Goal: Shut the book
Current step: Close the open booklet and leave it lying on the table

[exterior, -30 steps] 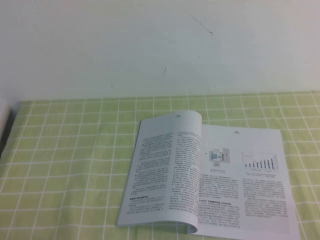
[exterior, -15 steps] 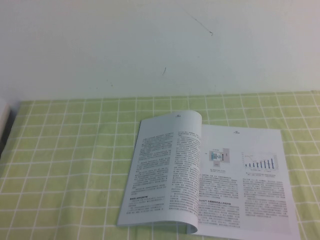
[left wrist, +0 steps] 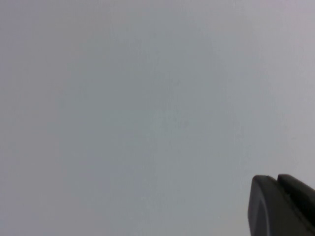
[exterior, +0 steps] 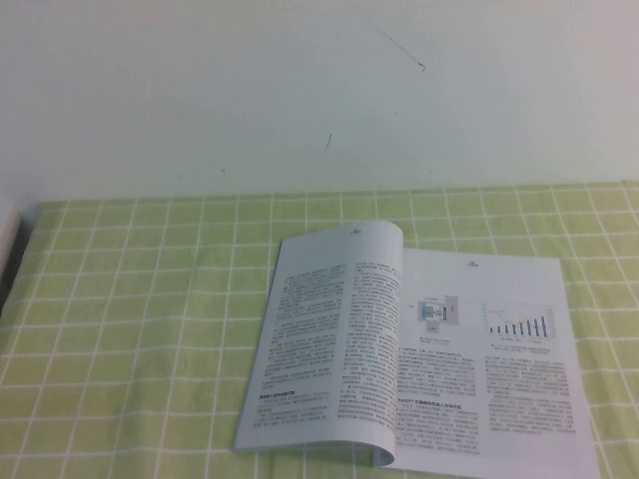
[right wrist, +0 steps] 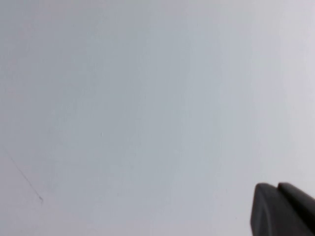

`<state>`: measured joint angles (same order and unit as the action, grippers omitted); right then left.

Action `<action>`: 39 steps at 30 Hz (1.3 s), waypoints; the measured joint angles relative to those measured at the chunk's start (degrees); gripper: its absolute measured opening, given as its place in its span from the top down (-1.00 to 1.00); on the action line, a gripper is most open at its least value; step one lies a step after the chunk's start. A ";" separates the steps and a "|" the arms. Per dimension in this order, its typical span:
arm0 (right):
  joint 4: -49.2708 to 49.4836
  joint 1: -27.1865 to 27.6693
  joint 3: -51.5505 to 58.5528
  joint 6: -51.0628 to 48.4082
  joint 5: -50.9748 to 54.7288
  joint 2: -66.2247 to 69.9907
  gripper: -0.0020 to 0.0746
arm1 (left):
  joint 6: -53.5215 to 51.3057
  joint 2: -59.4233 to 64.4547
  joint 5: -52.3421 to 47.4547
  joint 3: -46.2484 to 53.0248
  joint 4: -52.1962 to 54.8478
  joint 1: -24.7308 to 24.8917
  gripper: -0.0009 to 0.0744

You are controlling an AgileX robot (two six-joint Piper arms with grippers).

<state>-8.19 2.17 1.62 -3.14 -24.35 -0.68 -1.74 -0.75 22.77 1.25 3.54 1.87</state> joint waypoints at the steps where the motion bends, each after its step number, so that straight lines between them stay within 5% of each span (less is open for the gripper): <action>1: 0.00 0.00 0.00 0.40 -0.92 0.00 0.95 | 0.00 0.00 0.15 0.00 0.00 0.00 0.98; 9: 1.20 0.00 -0.60 0.51 -3.78 0.00 0.95 | -0.10 0.00 3.10 0.00 -2.04 0.00 0.99; 17: 1.54 0.00 -19.95 0.60 20.96 1.20 0.95 | 0.42 1.92 -15.58 -14.07 -2.78 0.00 0.99; 25: 5.27 0.00 -36.91 0.79 45.37 16.83 0.95 | 5.73 18.58 -37.72 -35.33 -3.98 0.00 0.99; 33: 23.51 0.00 -44.68 -21.04 65.00 36.18 0.95 | 5.93 33.50 -44.96 -38.85 -13.65 0.00 0.99; 39: 34.85 0.00 -45.34 -34.33 71.52 49.26 0.95 | -9.69 45.72 -51.39 -40.38 -30.80 0.40 0.99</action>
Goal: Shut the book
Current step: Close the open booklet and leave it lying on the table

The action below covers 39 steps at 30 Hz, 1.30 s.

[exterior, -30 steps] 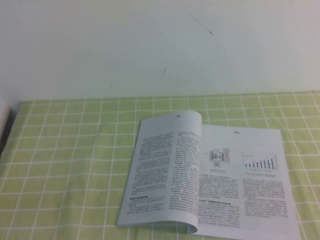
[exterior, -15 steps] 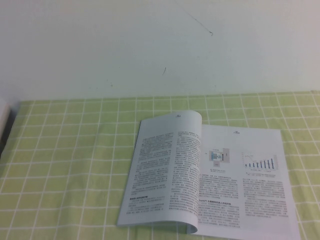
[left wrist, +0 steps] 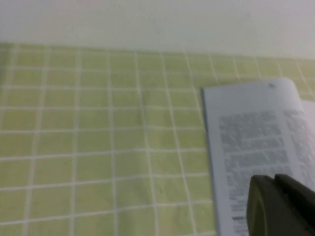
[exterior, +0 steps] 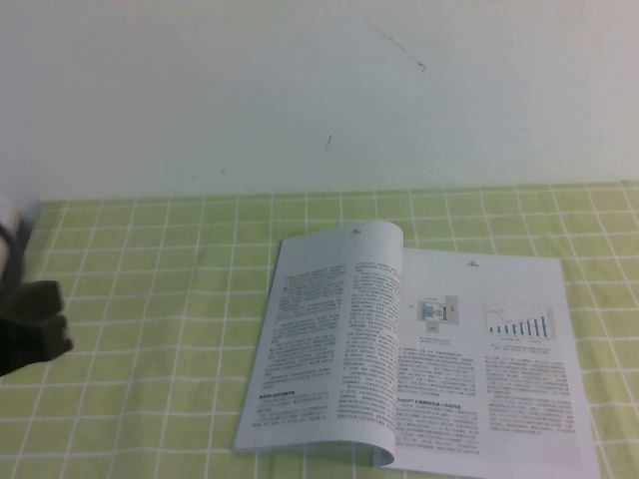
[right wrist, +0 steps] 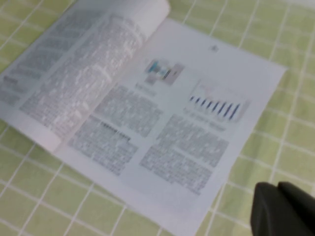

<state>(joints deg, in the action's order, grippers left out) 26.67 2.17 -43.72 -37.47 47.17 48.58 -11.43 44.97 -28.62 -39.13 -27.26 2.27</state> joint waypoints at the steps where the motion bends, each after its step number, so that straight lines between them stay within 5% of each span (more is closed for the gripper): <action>1: 1.19 0.00 -0.10 -0.83 0.86 2.93 0.95 | -4.42 3.02 -1.41 -0.58 -3.73 0.57 0.99; 7: 4.80 -2.15 -0.12 -6.01 2.03 15.96 0.95 | -25.00 19.28 -2.49 -3.07 -24.11 4.90 0.99; 11: 4.89 -6.87 -0.12 -6.64 -0.16 24.28 0.95 | -29.52 30.52 -1.66 -6.44 -26.81 9.37 0.99; 20: 4.78 -14.85 -0.33 -6.72 -9.07 42.16 0.95 | -22.72 47.69 -1.15 -15.95 -17.36 14.87 0.99; 39: 4.30 -15.05 -0.92 -6.61 -10.71 52.39 0.95 | -19.44 60.69 9.87 -17.75 -14.41 14.87 0.99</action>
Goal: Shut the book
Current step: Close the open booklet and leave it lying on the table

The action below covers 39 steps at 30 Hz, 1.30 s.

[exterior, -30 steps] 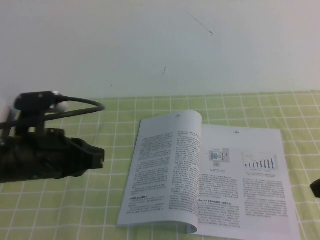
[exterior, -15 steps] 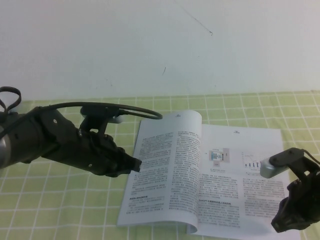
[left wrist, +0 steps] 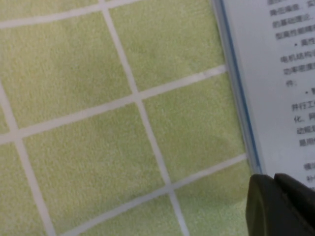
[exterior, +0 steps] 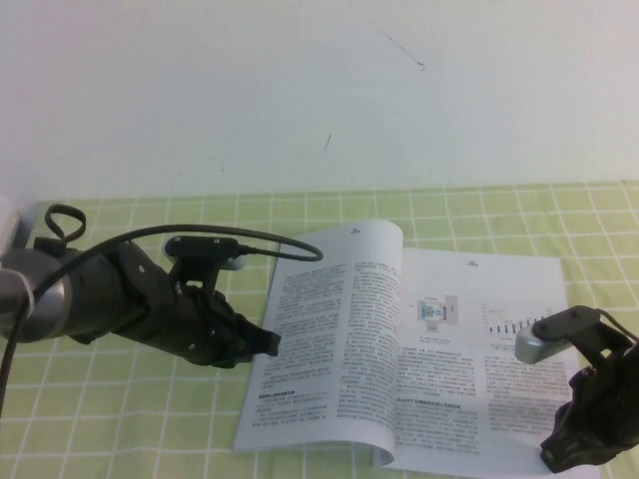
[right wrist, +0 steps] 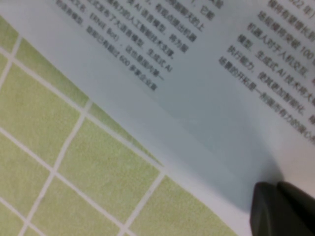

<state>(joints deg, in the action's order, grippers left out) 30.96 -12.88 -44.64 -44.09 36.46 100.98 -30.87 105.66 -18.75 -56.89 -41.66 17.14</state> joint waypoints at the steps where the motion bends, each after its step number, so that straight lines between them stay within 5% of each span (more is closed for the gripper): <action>1: 0.00 0.00 0.00 0.00 0.00 0.00 0.95 | 0.28 0.47 0.16 0.00 0.00 0.00 0.99; 15: 0.00 0.00 0.00 0.00 0.00 0.00 0.95 | 1.84 2.23 -1.22 -0.63 -3.72 0.86 0.99; 39: 3.34 -0.14 0.00 -0.07 -4.03 0.04 0.95 | -3.78 3.64 -2.97 -16.78 -10.67 16.91 0.99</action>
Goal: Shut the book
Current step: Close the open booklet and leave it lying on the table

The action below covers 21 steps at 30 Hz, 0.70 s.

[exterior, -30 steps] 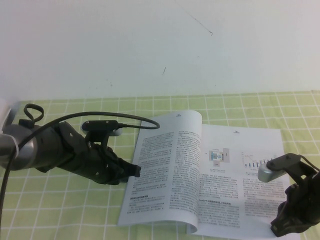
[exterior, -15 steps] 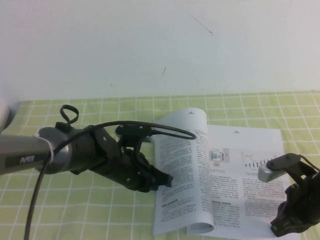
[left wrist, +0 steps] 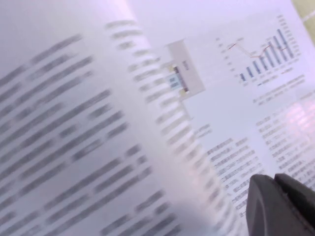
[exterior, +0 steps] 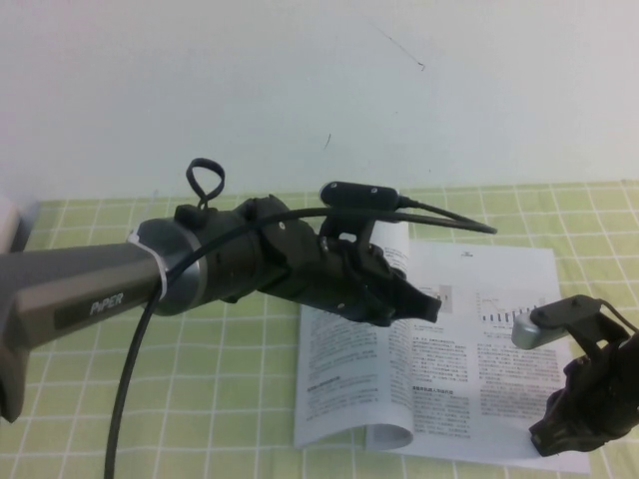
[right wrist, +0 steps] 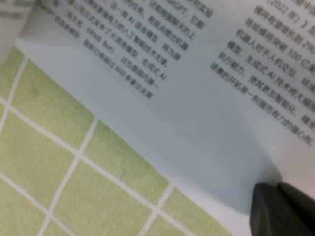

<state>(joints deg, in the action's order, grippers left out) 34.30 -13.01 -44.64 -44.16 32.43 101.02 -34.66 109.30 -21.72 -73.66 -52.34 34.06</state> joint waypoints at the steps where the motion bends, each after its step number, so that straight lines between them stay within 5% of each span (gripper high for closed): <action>1: 0.00 0.00 0.00 0.00 -0.25 0.00 0.95 | -0.67 0.00 -0.55 -0.71 0.40 0.02 0.99; 6: 0.00 -0.12 0.00 0.00 -0.49 0.00 0.95 | 2.82 0.00 -2.31 -2.28 11.94 -0.58 0.99; 16: 0.00 -0.12 0.00 -0.14 -0.62 0.00 0.95 | 40.91 0.56 -5.91 -2.37 53.78 -5.23 0.99; 21: 0.00 -0.12 0.00 -0.14 -0.62 0.00 0.95 | 45.88 3.65 -6.00 -2.37 58.69 -5.48 0.99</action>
<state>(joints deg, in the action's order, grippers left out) 34.30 -13.14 -44.64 -44.30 31.80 101.02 11.23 112.95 -27.71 -76.03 6.35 28.58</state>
